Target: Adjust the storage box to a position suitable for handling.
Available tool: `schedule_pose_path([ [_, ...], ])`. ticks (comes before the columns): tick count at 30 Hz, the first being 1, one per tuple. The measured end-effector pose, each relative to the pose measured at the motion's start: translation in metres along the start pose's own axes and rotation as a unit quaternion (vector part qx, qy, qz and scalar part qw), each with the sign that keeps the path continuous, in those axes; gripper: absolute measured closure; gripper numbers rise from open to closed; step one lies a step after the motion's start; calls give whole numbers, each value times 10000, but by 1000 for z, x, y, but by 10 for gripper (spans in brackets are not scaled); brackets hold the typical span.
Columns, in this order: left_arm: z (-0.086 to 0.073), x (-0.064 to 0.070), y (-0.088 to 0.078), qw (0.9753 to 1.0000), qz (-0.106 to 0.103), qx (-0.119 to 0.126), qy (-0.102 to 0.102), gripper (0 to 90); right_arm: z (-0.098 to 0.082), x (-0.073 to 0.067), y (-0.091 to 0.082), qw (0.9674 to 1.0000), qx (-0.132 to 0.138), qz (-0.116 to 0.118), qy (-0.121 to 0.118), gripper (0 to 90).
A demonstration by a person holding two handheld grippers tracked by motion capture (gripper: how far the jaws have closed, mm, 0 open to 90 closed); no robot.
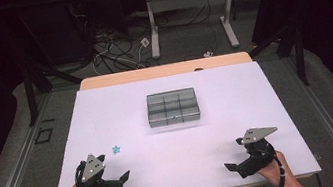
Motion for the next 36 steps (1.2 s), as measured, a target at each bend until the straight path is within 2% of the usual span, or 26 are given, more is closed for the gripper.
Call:
schedule_pose_path([
  [9,0,2,3,10000,-67,-45,21,0,-1,-2,-2,10000,-64,-5,34,0],
  [10,1,2,4,10000,-60,-34,7,0,-1,-1,0,10000,0,-57,60,0],
  [14,1,-1,5,9999,24,-83,51,1,-1,1,2,9999,-84,-82,18,0],
  [20,-1,-4,3,9997,127,-186,93,1,5,2,10,9999,-126,13,30,0],
  [22,-2,-3,2,9997,92,-229,81,1,6,2,10,9999,-137,-4,5,0],
  [25,-5,-4,2,9993,185,-269,194,1,12,1,13,10000,-86,-5,-39,0],
  [28,-7,-4,1,9994,193,-266,122,1,20,5,19,9999,-133,28,-53,0],
  [29,-8,-3,3,9993,153,-314,116,1,23,7,21,9999,-134,41,13,0],
  [31,-10,-1,4,9990,93,-399,153,1,25,9,23,9999,-148,26,-46,1],
  [32,-9,0,5,9990,119,-374,190,1,31,12,26,9999,-146,49,2,2],
  [36,-7,-1,4,9993,143,-311,166,1,38,14,31,9998,-185,71,-1,5],
])
Point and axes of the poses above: each handheld gripper's, and its own axes: y roughly forward along the jaws, z roughly out of its top, x roughly to its right, the point moved 7 cm from there along y, roughly forward along the jaws, and after that the axes turned 3 degrees about x, right-handed, at the moved point
